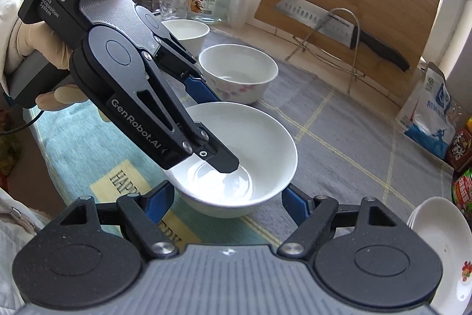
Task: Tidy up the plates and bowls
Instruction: 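Lift and carry the plain white bowl with the left gripper, then lower the white bowl onto the towel and open the left gripper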
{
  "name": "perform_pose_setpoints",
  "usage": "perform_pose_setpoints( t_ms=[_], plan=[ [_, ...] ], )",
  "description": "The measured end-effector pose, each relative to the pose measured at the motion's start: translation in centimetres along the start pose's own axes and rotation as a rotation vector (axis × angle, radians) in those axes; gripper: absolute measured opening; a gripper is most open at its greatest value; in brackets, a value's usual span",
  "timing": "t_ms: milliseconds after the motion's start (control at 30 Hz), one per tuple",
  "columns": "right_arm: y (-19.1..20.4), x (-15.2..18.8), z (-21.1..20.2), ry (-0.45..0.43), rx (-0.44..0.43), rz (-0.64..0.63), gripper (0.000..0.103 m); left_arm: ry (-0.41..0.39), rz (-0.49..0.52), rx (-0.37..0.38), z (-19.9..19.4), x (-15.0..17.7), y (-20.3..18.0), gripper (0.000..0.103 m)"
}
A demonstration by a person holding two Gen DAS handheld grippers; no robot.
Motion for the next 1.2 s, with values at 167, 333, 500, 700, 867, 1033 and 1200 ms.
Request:
perform_pose_setpoints(
  t_ms=[167, 333, 500, 700, 867, 1033, 1200],
  plan=[
    [-0.5, 0.4, 0.0, 0.007, -0.005, 0.009, 0.084, 0.003, -0.003, 0.006, 0.5, -0.3, -0.3, 0.059],
    [-1.0, 0.7, 0.2, 0.019, -0.009, 0.012, 0.084, 0.005, -0.003, 0.016, 0.8, -0.3, -0.6, 0.059],
    [-1.4, 0.9, 0.1, 0.027, -0.015, 0.021, 0.084, 0.01, -0.001, 0.021, 1.2, -0.4, -0.8, 0.059],
    [-1.6, 1.1, 0.4, 0.046, -0.023, 0.045, 0.084, 0.012, 0.007, 0.029, 1.5, -0.4, -1.0, 0.06],
    [-1.4, 1.4, 0.4, 0.045, -0.024, 0.04, 0.093, -0.028, 0.012, 0.036, 1.1, -0.4, -1.4, 0.095],
    [-1.5, 1.1, -0.3, 0.014, -0.015, 0.04, 0.101, -0.08, 0.001, -0.004, -0.1, -0.4, -1.3, 0.096],
    [-1.9, 0.8, -1.5, -0.027, -0.027, 0.064, 0.103, -0.185, -0.017, -0.05, -2.5, 0.4, -1.2, 0.1]
  ],
)
Point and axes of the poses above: each gripper's, at about its wrist camera, not at the fingertips, and z roughly the way its jaws point, y to its left, x to its underside, the point moved 1 cm from there along z, roughly the way its jaws point, and after that the axes turned 9 degrees about -z, right-handed, at the moved point
